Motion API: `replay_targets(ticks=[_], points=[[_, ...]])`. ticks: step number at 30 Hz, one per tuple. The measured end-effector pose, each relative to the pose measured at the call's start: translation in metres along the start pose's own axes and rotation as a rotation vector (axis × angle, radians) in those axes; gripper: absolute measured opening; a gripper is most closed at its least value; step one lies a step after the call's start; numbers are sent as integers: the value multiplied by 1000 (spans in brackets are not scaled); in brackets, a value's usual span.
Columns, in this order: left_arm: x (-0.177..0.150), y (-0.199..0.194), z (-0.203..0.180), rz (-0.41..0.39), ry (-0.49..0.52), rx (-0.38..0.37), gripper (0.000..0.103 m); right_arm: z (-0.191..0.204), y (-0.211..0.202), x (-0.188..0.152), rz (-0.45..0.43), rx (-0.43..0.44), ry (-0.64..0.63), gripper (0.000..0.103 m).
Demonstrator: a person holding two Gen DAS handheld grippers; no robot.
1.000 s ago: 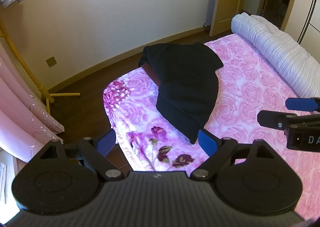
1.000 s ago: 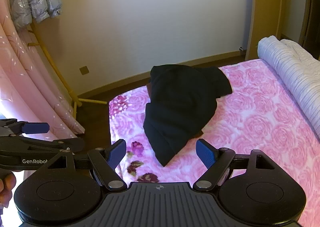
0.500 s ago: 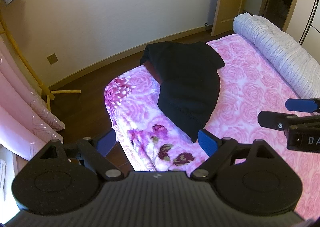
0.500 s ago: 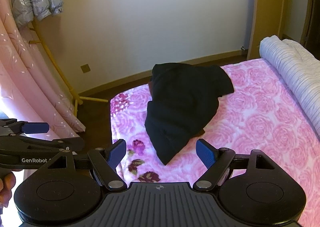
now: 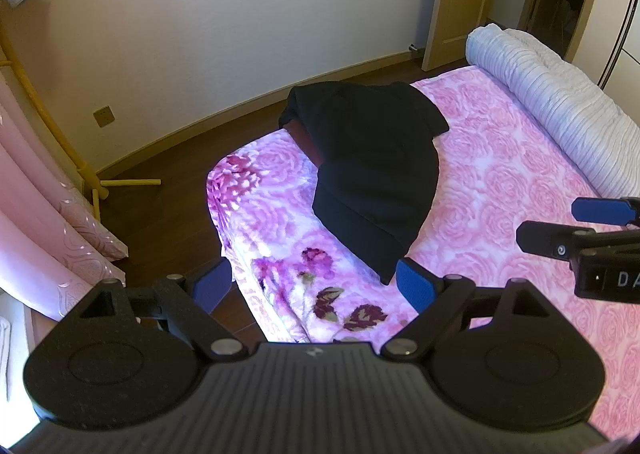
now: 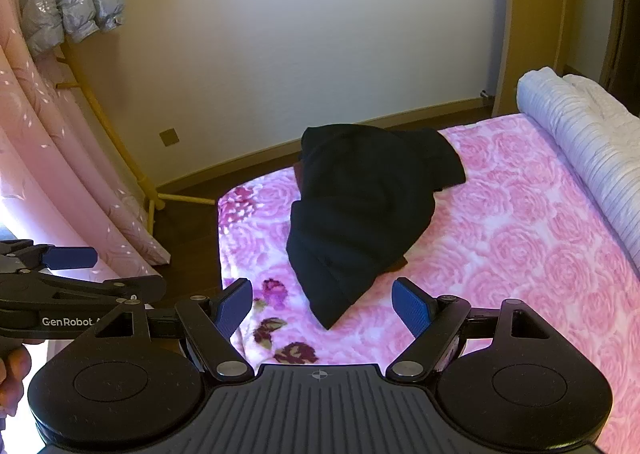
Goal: Fold clothes
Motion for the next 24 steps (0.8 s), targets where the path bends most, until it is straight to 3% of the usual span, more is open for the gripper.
replay_targets(ticks=[24], points=[[-3,-2,-10,12,18,24,87,-15,-5,1,-17,15,24,80]])
Point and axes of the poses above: each gripper's, at about its wrist camera, not at the fingertips, and y roughly the way its jaws point, z to its left, x to its top, the point moved 10 cm from there along y, roughly the way its jaws point, and after that the axes turned 11 degrees about x, right-handed, at the moved point
